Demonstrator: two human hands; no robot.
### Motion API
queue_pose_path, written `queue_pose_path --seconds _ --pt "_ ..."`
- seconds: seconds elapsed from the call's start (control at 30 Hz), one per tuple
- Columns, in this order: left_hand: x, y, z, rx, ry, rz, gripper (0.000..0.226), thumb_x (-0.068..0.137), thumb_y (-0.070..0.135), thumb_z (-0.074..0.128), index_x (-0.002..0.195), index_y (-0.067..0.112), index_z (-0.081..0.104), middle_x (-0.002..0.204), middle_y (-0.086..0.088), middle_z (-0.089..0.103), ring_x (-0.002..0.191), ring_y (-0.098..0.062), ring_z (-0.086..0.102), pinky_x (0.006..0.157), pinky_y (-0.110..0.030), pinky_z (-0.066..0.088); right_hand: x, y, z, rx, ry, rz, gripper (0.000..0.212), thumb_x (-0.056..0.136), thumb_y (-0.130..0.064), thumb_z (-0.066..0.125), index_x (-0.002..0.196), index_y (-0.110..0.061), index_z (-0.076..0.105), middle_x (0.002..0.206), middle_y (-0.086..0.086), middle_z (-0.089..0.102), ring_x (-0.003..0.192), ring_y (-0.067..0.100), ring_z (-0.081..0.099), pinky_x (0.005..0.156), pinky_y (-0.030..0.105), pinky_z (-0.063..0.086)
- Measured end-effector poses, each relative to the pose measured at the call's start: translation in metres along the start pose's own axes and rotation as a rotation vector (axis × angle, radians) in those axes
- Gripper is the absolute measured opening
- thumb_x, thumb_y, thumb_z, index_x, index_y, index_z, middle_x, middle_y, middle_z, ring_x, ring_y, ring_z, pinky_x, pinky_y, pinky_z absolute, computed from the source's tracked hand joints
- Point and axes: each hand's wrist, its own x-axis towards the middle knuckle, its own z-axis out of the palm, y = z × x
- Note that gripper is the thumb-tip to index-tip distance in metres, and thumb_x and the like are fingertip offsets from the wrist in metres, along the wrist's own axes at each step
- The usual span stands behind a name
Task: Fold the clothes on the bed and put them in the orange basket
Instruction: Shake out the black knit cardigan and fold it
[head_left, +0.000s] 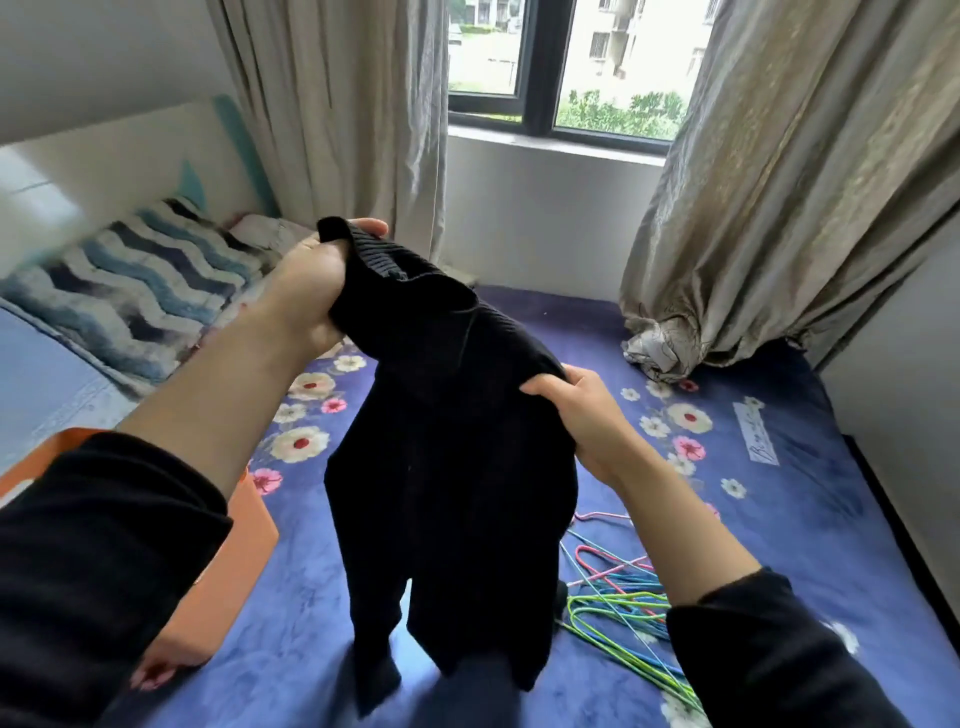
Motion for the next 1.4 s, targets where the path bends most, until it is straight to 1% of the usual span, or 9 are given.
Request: queue_pose_path --seconds 0.27,0.5,0.67,0.77,0.97,1.1,1.2,1.3,1.4 --pt "0.009 0.052 -0.029 0.005 -0.026 0.044 0.028 0.094 0.008 0.039 0.091 0.011 0.066 0.078 -0.005 0.064 0.069 -0.016 0.064 0.067 -0.028 0.054 -0.013 -0.103 -0.009 -0.283 0.113 -0.364 0.031 0.072 -0.004 0.079 0.072 0.001 0.048 0.069 0.010 0.048 0.064 0.017 0.052 0.063 0.033 0.046" --pt "-0.014 0.046 -0.047 0.976 -0.253 -0.065 0.029 0.077 -0.008 0.036 0.065 0.011 0.054 0.050 0.004 0.045 0.047 -0.012 0.038 0.041 -0.019 0.032 -0.013 -0.137 -0.006 -0.136 -0.089 -0.237 0.021 0.049 0.003 0.046 0.065 -0.009 0.048 0.057 0.004 0.039 0.050 0.015 0.036 0.042 0.020 0.025" --pt "-0.034 0.012 -0.009 0.480 -0.510 -0.035 0.066 0.055 0.005 0.050 0.119 0.014 0.064 0.115 0.001 0.070 0.116 -0.010 0.059 0.093 -0.021 0.044 -0.010 -0.130 0.012 -0.381 -0.150 -0.315 0.028 0.060 0.010 0.056 0.063 -0.014 0.070 0.067 0.011 0.064 0.062 0.018 0.058 0.059 0.021 0.048" --pt "-0.051 -0.018 0.018 0.681 -0.799 -0.084 0.046 0.076 0.016 0.069 0.121 0.020 0.063 0.114 0.004 0.070 0.112 -0.010 0.062 0.102 -0.031 0.044 -0.008 -0.128 0.014 -0.445 -0.121 -0.337 0.029 0.068 0.014 0.061 0.071 -0.013 0.073 0.076 0.015 0.067 0.069 0.018 0.061 0.068 0.029 0.050" --pt "-0.050 -0.030 0.053 0.558 -0.575 -0.173 0.029 0.096 0.033 0.055 0.106 0.009 0.069 0.102 -0.003 0.074 0.096 -0.018 0.070 0.098 -0.037 0.050 -0.001 -0.115 -0.009 -0.570 0.316 -0.459 0.018 0.074 -0.006 0.075 0.086 -0.019 0.072 0.076 -0.011 0.066 0.067 -0.002 0.057 0.067 0.014 0.046" --pt "-0.047 -0.019 0.075 0.166 -0.301 -0.383 0.036 0.097 0.039 0.051 0.082 0.008 0.061 0.066 -0.008 0.064 0.053 -0.018 0.062 0.053 -0.021 0.051 -0.015 -0.076 -0.031 -0.385 0.522 -0.316 0.016 0.079 0.000 0.065 0.077 -0.015 0.067 0.069 -0.001 0.062 0.063 0.011 0.056 0.063 0.029 0.049" --pt "-0.040 -0.014 0.081 -0.097 -0.148 -0.427 0.040 0.101 0.036 0.041 0.072 0.010 0.052 0.049 -0.005 0.056 0.039 -0.018 0.056 0.042 -0.018 0.046 -0.044 -0.038 -0.031 -0.231 0.223 -0.090 0.024 0.079 0.011 0.053 0.071 -0.010 0.063 0.066 0.006 0.061 0.059 0.014 0.056 0.063 0.029 0.046" --pt "-0.035 -0.007 0.087 -0.256 -0.022 -0.381 0.040 0.102 0.033 0.037 0.069 0.013 0.048 0.051 -0.003 0.054 0.044 -0.017 0.054 0.047 -0.021 0.046 -0.074 0.000 -0.017 -0.310 -0.306 0.254 0.028 0.081 0.000 0.064 0.104 -0.015 0.060 0.096 0.001 0.065 0.077 0.010 0.062 0.074 0.034 0.051" --pt "-0.046 0.008 0.100 -0.357 0.006 -0.312 0.041 0.103 0.032 0.036 0.069 0.013 0.050 0.054 -0.002 0.056 0.050 -0.015 0.053 0.048 -0.020 0.046 -0.069 0.038 0.013 -0.488 -0.243 0.167 0.066 0.068 -0.038 0.082 0.123 -0.037 0.047 0.119 -0.015 0.059 0.111 0.006 0.055 0.092 0.032 0.050"
